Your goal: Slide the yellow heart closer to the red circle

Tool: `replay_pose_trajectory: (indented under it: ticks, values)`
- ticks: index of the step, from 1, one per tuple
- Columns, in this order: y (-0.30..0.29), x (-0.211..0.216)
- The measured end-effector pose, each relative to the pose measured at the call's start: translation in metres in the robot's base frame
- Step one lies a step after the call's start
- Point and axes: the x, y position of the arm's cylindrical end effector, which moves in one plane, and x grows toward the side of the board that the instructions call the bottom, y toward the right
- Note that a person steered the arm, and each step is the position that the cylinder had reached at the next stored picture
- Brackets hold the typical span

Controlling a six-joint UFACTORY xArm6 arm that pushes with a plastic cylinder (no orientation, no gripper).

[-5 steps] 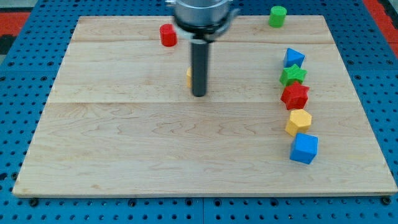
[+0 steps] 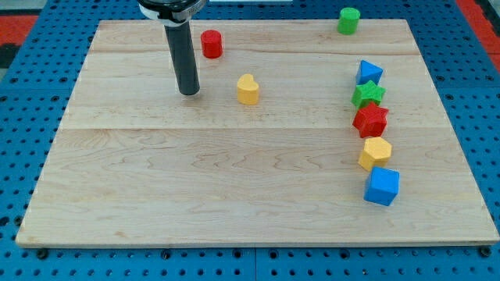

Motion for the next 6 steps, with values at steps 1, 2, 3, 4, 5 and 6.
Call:
replay_pose_trajectory:
  ticks: [1,2,3,4,5,6]
  values:
    - [0.003,0.0]
    - [0.036,0.008]
    - [0.068,0.04]
    - [0.133,0.031]
    - [0.089,0.009]
    - [0.045,0.003]
